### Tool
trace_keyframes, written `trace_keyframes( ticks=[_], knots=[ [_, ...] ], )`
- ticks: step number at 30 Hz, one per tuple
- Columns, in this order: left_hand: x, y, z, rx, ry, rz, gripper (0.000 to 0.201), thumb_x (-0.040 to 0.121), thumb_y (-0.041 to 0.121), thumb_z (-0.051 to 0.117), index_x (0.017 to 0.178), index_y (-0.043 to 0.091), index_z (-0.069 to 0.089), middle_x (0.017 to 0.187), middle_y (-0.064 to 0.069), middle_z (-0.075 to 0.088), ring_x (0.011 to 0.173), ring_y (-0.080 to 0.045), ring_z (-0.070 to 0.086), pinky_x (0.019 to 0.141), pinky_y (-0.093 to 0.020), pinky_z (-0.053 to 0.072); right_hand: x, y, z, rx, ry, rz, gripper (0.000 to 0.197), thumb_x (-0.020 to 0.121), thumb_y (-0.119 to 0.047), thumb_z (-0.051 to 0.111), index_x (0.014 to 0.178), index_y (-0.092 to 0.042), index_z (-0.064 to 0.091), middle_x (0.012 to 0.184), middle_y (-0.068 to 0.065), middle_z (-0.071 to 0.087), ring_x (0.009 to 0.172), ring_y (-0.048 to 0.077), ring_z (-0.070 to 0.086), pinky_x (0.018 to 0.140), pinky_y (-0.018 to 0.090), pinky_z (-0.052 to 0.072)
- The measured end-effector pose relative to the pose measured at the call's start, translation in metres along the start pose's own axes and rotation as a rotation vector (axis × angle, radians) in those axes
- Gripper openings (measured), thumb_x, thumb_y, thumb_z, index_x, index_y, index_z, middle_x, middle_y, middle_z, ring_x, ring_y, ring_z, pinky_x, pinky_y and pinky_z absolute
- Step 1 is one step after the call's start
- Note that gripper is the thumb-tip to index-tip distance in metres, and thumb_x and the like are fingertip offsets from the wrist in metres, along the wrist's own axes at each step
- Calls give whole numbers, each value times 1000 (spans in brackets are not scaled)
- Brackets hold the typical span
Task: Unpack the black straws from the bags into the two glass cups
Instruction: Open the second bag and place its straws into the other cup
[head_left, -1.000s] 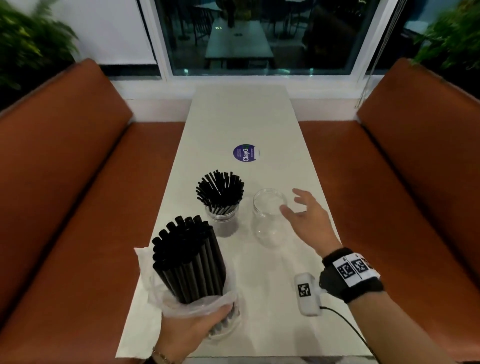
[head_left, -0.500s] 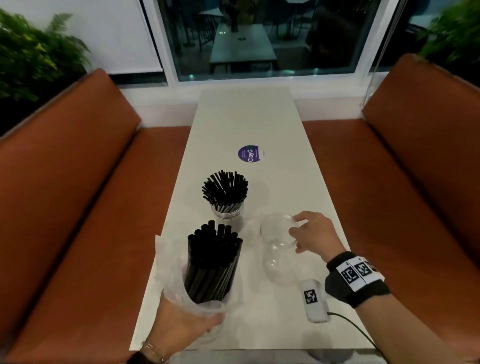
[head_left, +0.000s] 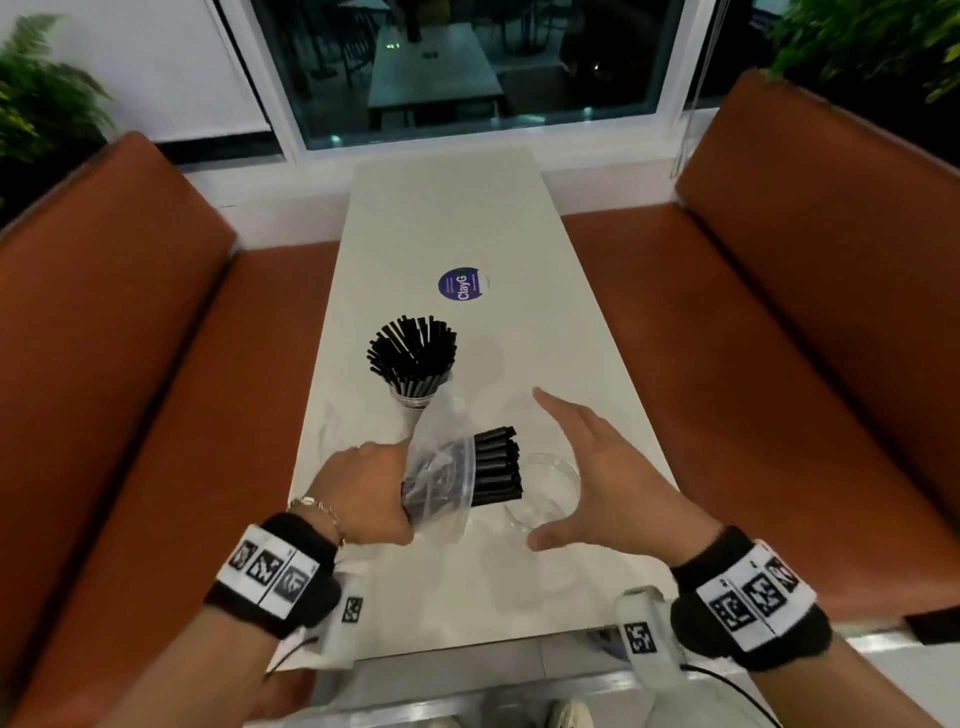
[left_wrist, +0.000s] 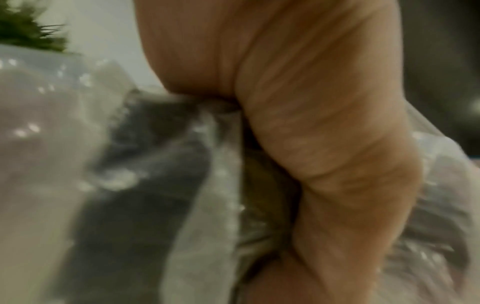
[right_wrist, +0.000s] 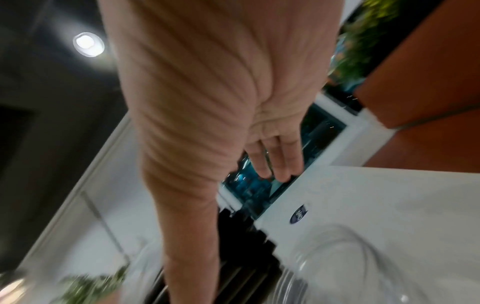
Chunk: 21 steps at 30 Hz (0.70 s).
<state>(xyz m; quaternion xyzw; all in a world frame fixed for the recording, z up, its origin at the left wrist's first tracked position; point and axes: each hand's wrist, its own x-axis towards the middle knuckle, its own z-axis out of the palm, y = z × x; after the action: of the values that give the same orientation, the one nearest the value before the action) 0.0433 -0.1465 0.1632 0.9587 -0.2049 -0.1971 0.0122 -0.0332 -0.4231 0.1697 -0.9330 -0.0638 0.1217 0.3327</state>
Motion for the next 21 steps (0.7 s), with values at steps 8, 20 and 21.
trace_keyframes(
  ticks=[8,20,21],
  knots=[
    [21,28,-50,363,-136,117,55,57,28,86,97,25,49,75,6,49,66,-18,55,58,-29,50,25,-7,52,-128,102,-10,122,60,-56,93,160,-28,28,145,-6,49,132,18,50,100,30,51],
    [43,85,-79,730,-251,212,46,60,30,89,102,19,74,92,-1,74,74,-22,69,70,-31,57,38,26,79,-160,208,88,88,47,-60,87,123,-27,57,112,-8,48,100,15,48,82,26,45],
    [44,90,-79,751,-256,210,45,60,30,89,101,19,75,89,0,74,69,-21,67,68,-30,57,39,28,81,-142,200,88,86,48,-57,88,123,-27,58,110,-8,48,99,15,48,80,25,43]
  ],
)
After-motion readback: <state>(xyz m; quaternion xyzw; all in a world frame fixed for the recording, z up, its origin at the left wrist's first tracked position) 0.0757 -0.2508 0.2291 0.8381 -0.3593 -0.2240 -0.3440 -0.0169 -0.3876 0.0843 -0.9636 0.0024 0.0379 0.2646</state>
